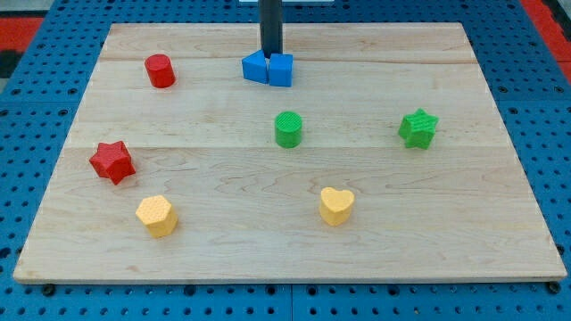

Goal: Move the blue cube closer to the green star

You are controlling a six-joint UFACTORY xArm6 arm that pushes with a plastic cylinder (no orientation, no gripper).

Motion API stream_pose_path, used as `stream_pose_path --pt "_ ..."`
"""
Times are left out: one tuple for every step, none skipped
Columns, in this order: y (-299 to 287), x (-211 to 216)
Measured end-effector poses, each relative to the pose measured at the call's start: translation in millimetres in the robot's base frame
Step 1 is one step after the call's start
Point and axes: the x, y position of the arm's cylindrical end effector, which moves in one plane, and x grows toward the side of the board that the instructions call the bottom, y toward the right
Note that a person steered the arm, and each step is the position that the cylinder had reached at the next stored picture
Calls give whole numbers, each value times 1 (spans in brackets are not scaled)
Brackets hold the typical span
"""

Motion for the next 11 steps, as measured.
stream_pose_path --pt "-50 -8" --pt "-43 16" --pt "-31 35" --pt "-2 48" --pt "28 48" --pt "48 57" --pt "49 58" --pt "52 54" --pt "52 42" --pt "81 59" --pt "133 116"
